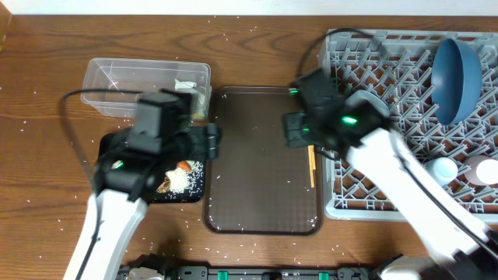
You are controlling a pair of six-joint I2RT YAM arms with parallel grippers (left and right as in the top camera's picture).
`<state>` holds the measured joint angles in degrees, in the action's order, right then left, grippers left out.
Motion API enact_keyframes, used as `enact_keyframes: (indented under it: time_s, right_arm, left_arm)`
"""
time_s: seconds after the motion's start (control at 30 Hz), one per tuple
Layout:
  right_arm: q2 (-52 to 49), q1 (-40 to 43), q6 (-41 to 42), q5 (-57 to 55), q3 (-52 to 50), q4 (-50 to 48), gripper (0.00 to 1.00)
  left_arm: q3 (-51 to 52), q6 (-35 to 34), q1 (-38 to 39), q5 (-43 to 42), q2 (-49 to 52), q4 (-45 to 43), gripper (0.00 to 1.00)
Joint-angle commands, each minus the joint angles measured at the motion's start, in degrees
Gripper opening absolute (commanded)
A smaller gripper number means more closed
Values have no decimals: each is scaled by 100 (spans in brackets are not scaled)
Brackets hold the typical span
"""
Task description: Sort waste into correct bins and load items into the dishwasher rack
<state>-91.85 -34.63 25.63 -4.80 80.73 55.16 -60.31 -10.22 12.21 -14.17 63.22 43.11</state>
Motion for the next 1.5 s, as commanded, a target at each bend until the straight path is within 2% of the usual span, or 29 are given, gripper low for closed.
enact_keyframes:
  time_s: [0.0,0.1,0.2,0.3,0.7,0.93,1.03,1.13,1.27,1.4,1.47]
  right_arm:
    - [-697,-96,459,-1043,2,-175,60]
    - [-1338,-70,461,-1220,2,-463,58]
    - [-1919,-11,461,-1285,4,-634,56]
    - [-2277,79,461,-1364,4,-636,58]
    - [-2557,404,433,-984,4,-710,65]
    - [-2992,393,205,103,2,-960,59]
    - [-3045,345,-179,444,4,-977,55]
    - [-2929,310,-254,297,26,-901,76]
    - [-2632,341,-251,291,26,-750,79]
    - [-2262,348,-251,291,26,-693,73]
    - [-2142,328,-240,293,26,-743,57]
  left_arm:
    - [-52,122,-391,39,-271,238,86]
    - [-52,122,-608,39,-398,404,98]
    - [-48,122,-658,39,-402,446,98]
    - [-35,120,-658,37,-393,446,98]
    - [-31,120,-658,37,-363,450,98]
    - [-31,120,-658,37,-363,450,98]
    - [-31,120,-658,37,-363,450,98]
    - [-31,120,-658,37,-363,450,98]
    - [-31,120,-658,37,-363,450,98]
    - [-31,120,-658,37,-363,450,98]
    - [-31,120,-658,37,-363,450,98]
